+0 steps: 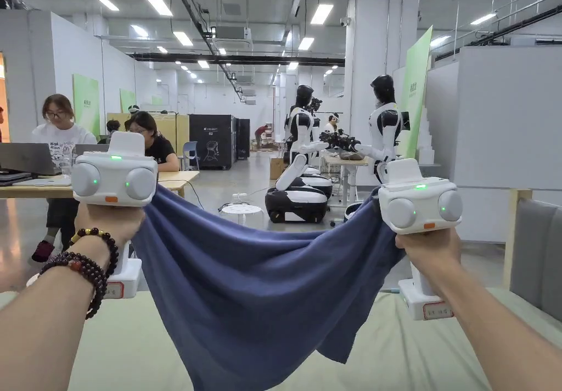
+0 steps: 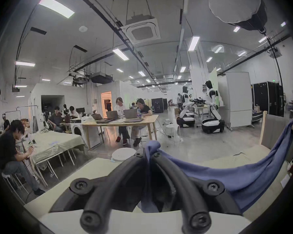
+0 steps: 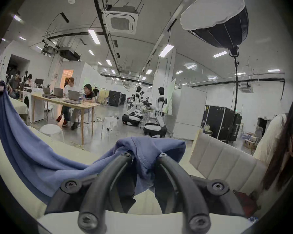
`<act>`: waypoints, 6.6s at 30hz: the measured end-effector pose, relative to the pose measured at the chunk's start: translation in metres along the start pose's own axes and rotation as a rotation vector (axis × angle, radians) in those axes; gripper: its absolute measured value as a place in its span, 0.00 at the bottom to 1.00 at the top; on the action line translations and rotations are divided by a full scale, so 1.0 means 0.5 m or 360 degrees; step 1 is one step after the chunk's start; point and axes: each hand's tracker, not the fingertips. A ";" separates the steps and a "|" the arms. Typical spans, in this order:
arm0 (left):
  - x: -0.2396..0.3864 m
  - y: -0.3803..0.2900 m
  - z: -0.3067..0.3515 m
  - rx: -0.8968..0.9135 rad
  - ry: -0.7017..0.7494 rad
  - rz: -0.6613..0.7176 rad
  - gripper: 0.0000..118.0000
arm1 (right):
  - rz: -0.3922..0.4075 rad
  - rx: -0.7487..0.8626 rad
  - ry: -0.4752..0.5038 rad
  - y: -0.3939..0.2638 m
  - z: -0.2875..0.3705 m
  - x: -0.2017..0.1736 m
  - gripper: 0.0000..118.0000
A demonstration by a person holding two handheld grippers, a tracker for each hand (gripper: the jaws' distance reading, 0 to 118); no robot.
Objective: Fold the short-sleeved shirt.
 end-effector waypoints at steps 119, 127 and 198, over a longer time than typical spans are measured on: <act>-0.113 -0.639 0.601 -0.0785 -0.0477 -0.0097 0.02 | -0.0090 -0.0645 0.0393 -0.530 0.497 -0.002 0.00; -0.036 -0.628 0.573 -0.0770 -0.0506 -0.0068 0.02 | -0.0058 -0.0879 0.0530 -0.500 0.237 0.032 0.57; 0.041 0.066 -0.008 -0.0041 0.0179 -0.0266 0.02 | 0.0084 0.0173 -0.0174 0.246 -0.019 0.103 0.00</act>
